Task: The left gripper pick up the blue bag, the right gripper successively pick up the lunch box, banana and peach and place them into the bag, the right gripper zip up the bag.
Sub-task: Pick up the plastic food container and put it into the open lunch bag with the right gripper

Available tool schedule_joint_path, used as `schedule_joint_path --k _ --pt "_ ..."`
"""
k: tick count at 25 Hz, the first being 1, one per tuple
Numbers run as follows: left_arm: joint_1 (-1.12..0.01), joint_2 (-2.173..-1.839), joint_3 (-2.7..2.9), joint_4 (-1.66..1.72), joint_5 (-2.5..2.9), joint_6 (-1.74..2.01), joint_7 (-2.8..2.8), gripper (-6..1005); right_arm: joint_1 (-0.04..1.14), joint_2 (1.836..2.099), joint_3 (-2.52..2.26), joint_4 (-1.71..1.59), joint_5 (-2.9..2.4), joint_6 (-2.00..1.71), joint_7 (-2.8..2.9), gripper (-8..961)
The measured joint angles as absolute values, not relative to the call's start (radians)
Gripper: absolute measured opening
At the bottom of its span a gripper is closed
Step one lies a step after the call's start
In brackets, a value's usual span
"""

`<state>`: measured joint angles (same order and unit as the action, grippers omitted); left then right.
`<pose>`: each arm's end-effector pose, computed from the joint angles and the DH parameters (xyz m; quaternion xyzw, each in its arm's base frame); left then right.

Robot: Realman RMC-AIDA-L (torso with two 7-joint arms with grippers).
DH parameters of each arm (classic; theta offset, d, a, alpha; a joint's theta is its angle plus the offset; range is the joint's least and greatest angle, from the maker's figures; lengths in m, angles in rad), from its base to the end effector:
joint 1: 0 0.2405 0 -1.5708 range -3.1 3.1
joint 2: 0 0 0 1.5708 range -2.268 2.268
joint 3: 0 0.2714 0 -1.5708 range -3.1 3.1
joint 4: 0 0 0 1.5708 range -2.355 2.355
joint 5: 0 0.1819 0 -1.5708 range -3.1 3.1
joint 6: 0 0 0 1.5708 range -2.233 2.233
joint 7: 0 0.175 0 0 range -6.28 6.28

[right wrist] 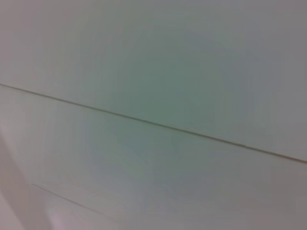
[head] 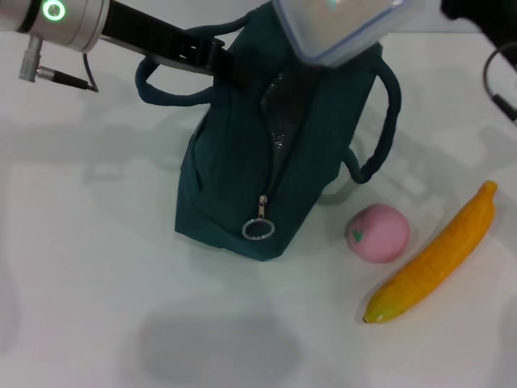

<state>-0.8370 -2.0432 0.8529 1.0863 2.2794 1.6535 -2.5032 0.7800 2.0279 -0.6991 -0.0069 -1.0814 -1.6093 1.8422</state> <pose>-0.1390 0.3914 0.0028 -0.8993 -0.4205 -0.0882 0.0823 0.1525 0.3926 0.0118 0.5853 -0.4916 -0.6443 0.0254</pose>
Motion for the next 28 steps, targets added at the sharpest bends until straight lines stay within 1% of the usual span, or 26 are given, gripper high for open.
schedule_joint_path --k 5,14,18,28 --pt "-0.839 -2.043 0.853 1.083 2.279 1.65 -2.5 48 0.774 2.028 -0.791 -0.011 -1.081 -1.529 1.808 95" --pt "-0.839 -2.043 0.853 1.082 2.282 1.649 -2.497 48 0.726 2.028 -0.844 -0.047 -1.082 -1.509 1.807 95" --pt "-0.841 -2.048 0.861 1.08 2.283 1.645 -2.496 47 0.734 2.028 -0.924 -0.093 -1.083 -1.525 1.792 95" --pt "-0.841 -2.053 0.878 1.077 2.28 1.642 -2.496 47 0.74 2.028 -1.06 -0.11 -1.082 -1.378 1.717 95"
